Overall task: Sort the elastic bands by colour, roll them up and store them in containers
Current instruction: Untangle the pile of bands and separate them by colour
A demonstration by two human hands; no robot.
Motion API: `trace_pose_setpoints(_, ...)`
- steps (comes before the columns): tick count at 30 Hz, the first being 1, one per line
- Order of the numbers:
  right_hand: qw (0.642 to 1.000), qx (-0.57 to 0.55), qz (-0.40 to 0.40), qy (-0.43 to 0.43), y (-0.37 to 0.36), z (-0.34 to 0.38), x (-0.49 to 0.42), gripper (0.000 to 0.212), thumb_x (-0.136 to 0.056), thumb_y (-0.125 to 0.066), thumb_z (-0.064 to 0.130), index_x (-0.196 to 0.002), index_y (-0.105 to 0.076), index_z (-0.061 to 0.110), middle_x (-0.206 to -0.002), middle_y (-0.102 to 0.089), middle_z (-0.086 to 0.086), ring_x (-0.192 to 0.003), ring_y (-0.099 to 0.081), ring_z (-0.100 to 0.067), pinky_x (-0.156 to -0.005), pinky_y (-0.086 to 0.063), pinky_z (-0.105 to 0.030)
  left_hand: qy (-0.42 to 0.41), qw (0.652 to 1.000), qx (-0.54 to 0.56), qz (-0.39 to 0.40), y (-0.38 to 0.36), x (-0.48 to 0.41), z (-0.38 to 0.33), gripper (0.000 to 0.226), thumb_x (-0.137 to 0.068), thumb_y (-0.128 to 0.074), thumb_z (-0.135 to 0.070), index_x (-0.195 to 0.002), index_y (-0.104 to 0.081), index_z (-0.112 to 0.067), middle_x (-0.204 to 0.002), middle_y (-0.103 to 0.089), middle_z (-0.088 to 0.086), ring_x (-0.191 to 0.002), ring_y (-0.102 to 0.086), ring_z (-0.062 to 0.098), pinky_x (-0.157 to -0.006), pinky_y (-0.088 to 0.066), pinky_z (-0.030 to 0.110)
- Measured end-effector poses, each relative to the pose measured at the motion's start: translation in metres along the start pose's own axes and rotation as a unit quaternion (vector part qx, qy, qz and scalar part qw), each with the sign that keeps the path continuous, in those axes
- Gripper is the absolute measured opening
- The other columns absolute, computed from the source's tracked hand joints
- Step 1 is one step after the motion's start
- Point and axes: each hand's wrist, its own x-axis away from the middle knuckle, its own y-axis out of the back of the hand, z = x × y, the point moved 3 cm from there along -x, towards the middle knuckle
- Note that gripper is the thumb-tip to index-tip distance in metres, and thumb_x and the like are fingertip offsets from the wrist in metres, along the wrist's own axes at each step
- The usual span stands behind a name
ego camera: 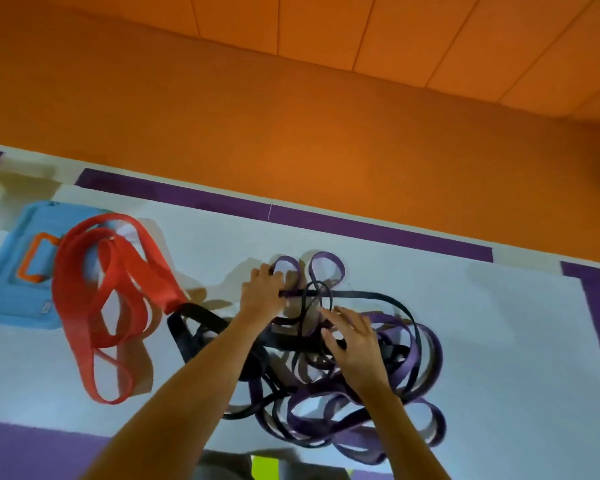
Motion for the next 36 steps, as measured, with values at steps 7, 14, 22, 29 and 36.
trace_pose_setpoints(7,0.985,0.026,-0.044,-0.163,0.027,-0.045,-0.050,0.038,-0.103,-0.059,0.013,-0.139,-0.059,0.027,-0.144,-0.059,-0.002,-0.136,-0.049,-0.025,-0.112,-0.048,-0.048,0.054,0.958,0.234,-0.158,0.011,0.025,0.023,0.012,-0.093,-0.073,-0.016,-0.097,-0.061,-0.018,-0.093,-0.067,-0.002,-0.083,-0.066,0.015,-0.071,-0.053,0.024)
trace_pose_setpoints(14,0.945,0.262,0.147,-0.128,0.004,-0.053,-0.097,0.033,-0.102,-0.064,0.023,-0.135,-0.060,0.021,-0.130,-0.061,-0.006,-0.122,-0.059,-0.027,-0.106,-0.051,-0.047,0.148,0.912,0.321,-0.211,0.019,0.045,0.048,0.021,-0.102,-0.065,-0.008,-0.115,-0.049,-0.010,-0.076,-0.059,-0.016,-0.064,-0.058,-0.001,-0.058,-0.046,0.004)
trace_pose_setpoints(22,0.959,0.021,0.005,-0.284,0.024,-0.074,-0.094,0.023,-0.101,-0.061,0.023,-0.123,-0.066,0.016,-0.104,-0.073,-0.012,-0.083,-0.066,-0.027,-0.080,-0.056,-0.039,0.233,0.895,0.309,-0.224,0.016,0.056,0.046,0.017,-0.100,-0.061,-0.002,-0.112,-0.050,-0.009,-0.105,-0.061,0.012,-0.089,-0.067,0.027,-0.070,-0.057,0.031)
trace_pose_setpoints(29,0.928,-0.154,-0.100,-0.323,0.061,-0.085,-0.117,0.019,-0.100,-0.062,0.021,-0.103,-0.079,0.014,-0.093,-0.077,-0.007,-0.095,-0.070,-0.034,-0.075,-0.049,-0.032,0.171,0.943,0.127,-0.257,0.027,0.058,-0.010,0.021,-0.089,-0.071,-0.014,-0.107,-0.063,-0.021,-0.111,-0.055,0.005,-0.099,-0.058,0.026,-0.083,-0.049,0.040)
trace_pose_setpoints(36,0.848,-0.419,-0.077,-0.315,0.078,-0.074,-0.120,0.009,-0.094,-0.073,0.011,-0.099,-0.078,0.006,-0.067,-0.071,-0.013,-0.061,-0.072,-0.025,-0.074,-0.064,-0.035,0.093,0.967,0.236,-0.015,-0.012,0.043,-0.063,0.019,-0.093,-0.051,-0.016,-0.086,-0.068,-0.020,-0.082,-0.072,0.005,-0.079,-0.067,0.026,-0.059,-0.043,0.029)
